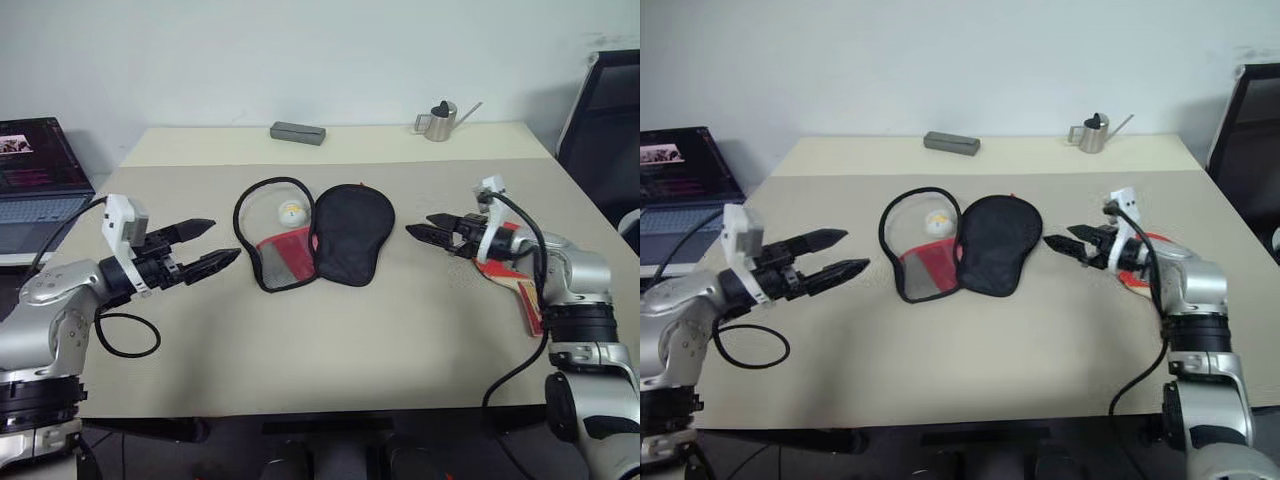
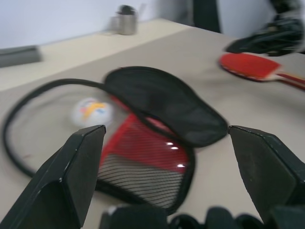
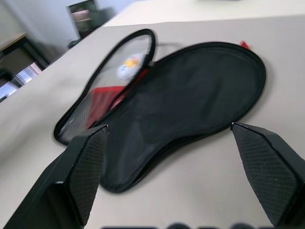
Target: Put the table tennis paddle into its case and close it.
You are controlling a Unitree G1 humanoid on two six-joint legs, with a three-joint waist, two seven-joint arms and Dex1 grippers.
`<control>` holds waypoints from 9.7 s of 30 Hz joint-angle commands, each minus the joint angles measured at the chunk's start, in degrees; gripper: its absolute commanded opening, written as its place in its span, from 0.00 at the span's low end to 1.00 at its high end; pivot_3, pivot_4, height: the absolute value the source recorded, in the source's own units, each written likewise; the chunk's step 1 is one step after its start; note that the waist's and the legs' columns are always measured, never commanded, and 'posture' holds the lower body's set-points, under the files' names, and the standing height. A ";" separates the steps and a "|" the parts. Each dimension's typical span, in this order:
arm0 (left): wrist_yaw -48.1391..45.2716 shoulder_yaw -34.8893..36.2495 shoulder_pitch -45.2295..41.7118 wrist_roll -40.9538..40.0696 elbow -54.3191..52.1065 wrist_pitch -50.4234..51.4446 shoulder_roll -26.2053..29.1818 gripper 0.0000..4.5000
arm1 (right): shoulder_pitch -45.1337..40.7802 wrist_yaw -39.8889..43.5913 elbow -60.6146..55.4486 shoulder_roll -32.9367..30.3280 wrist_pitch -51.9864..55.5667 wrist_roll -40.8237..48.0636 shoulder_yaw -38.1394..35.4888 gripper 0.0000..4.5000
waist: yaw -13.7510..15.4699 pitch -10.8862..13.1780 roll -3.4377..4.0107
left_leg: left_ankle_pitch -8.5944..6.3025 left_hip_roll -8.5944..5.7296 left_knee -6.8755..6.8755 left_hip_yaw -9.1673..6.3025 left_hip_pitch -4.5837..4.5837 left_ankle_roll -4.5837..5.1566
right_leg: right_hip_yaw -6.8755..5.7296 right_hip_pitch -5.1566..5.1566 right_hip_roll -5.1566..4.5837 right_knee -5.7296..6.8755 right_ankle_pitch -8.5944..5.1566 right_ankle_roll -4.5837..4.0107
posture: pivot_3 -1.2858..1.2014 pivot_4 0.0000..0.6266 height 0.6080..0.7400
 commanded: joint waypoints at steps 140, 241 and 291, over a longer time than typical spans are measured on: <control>-2.91 -20.32 -13.83 4.10 -12.76 -0.08 -11.88 1.00 | 28.29 -17.88 -29.69 -17.99 12.45 -5.64 -12.02 0.99 | 0.92 0.07 -0.13 | 0.02 0.28 0.06 0.20 -0.21 -0.03 | 0.24 -0.34 0.72 -0.07 0.36 -0.38 | 0.52 0.24 1.00; 4.63 -8.92 -3.00 5.62 -12.33 -2.85 -5.26 1.00 | 5.21 -40.98 -10.86 15.93 2.23 -12.69 2.66 0.24 | 0.11 0.10 -0.27 | 0.08 0.30 -0.05 0.24 -0.27 0.04 | 0.30 -0.48 0.72 -0.14 0.58 -0.26 | 0.52 0.24 1.00; 10.66 -7.99 -2.41 7.96 -9.37 -6.64 -8.54 1.00 | 13.34 -33.24 -40.03 12.53 15.52 -6.14 3.21 0.80 | 0.17 0.10 -0.28 | 0.08 0.32 -0.05 0.20 -0.25 0.03 | 0.27 -0.48 0.71 -0.14 0.57 -0.26 | 0.52 0.24 1.00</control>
